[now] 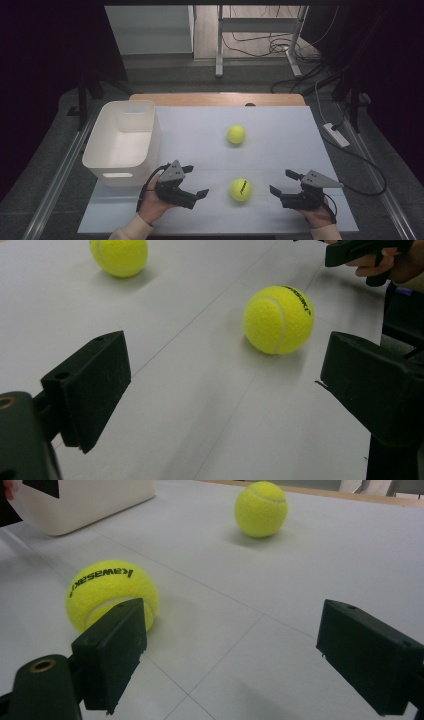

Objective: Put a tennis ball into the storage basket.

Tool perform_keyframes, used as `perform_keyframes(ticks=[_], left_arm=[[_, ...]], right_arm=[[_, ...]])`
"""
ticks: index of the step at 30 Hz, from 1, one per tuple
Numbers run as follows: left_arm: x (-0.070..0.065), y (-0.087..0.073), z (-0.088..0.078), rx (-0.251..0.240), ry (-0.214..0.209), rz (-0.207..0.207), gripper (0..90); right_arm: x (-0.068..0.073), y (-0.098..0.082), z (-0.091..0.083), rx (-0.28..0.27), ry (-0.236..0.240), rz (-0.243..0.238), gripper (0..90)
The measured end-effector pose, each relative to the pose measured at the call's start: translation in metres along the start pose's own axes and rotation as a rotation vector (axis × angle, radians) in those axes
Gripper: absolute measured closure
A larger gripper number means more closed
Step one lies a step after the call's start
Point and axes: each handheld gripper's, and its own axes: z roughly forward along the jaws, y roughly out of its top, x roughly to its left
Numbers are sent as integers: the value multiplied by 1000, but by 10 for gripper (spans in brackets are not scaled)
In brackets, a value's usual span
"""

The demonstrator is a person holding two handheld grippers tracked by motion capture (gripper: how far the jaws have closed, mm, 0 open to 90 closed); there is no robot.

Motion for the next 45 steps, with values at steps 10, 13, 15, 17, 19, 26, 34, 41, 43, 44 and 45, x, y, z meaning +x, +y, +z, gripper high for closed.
perform_keyframes(ticks=[10,13,15,17,19,26,34,41,43,44,45], left_arm=[[-3,7,7,8,-10,5,66],[-4,9,9,7,-16,10,65],[-5,10,11,11,-18,14,63],[-6,12,13,12,-22,17,63],[-7,13,15,16,-26,19,63],[-8,16,20,23,-30,23,63],[-11,21,30,45,-53,28,59],[-18,26,41,60,-73,48,56],[-19,27,42,62,-76,52,55],[-20,27,44,67,-79,56,54],[-22,28,46,70,-83,60,53]], right_arm=[[-1,0,0,-2,1,3,125],[0,0,0,-3,3,1,125],[0,0,0,-1,3,0,125],[0,0,0,-1,4,1,126],[0,0,0,-1,4,0,125],[-1,0,0,-3,0,4,125],[-1,-1,1,0,3,2,125],[-1,-1,0,-2,9,-1,125],[-1,-1,0,-2,10,-2,125],[-1,-1,0,-2,9,-2,125],[-1,-1,0,-3,11,-1,124]])
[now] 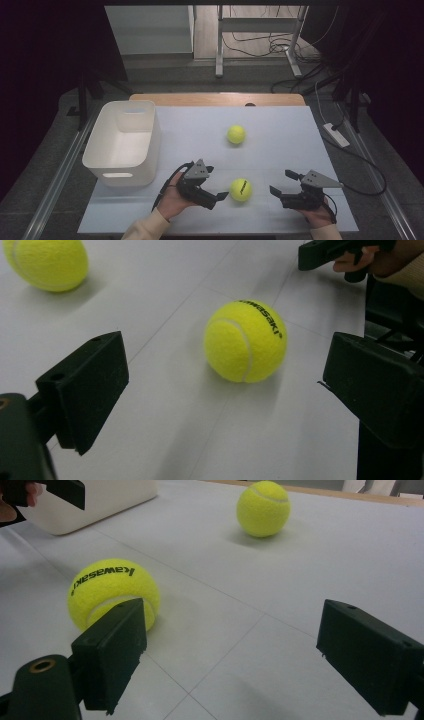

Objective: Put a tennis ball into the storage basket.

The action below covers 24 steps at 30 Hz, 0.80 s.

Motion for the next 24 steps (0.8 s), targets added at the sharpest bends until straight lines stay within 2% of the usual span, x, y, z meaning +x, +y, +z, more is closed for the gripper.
perform_keyframes(ticks=[24], left_arm=[[-11,10,26,44,-55,28,47]], right_arm=[[0,0,0,-3,-1,-2,124]])
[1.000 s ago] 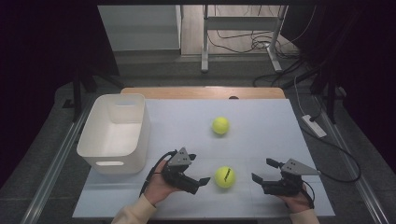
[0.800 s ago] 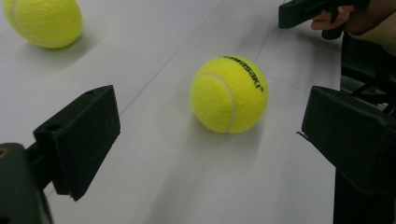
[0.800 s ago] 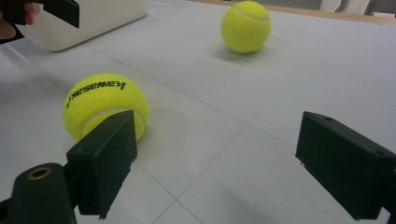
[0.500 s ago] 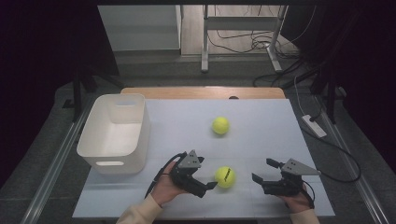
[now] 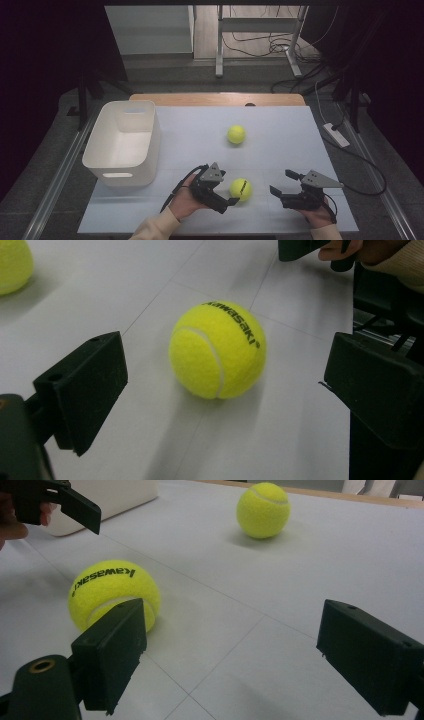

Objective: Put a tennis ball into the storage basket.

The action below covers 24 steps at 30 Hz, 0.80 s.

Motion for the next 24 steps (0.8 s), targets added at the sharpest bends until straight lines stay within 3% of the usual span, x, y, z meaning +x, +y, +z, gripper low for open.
perform_keyframes(ticks=[11,24], left_arm=[[-3,10,14,21,-23,21,45],[-1,13,22,30,-32,5,43]], right_arm=[[-1,0,0,-1,-2,2,124],[0,0,0,-3,-5,6,124]])
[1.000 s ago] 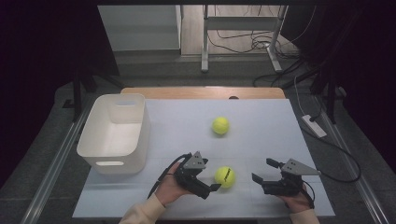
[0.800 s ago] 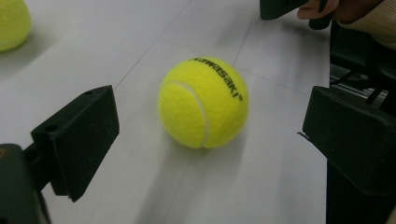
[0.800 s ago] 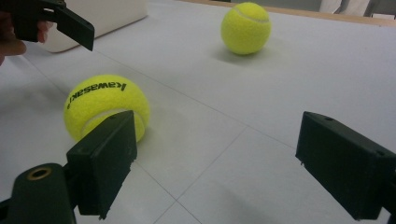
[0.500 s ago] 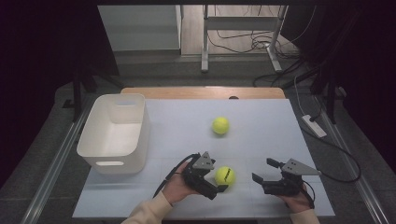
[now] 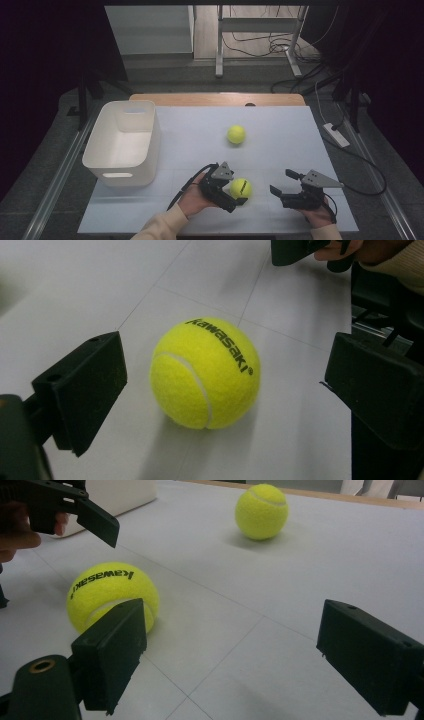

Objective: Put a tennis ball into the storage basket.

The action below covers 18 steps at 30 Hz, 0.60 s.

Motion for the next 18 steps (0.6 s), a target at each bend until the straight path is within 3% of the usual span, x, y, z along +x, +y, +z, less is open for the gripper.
perform_keyframes(ticks=[18], left_arm=[[6,2,24,67,-3,-9,39]], right_arm=[[-1,0,0,1,-2,-3,124]])
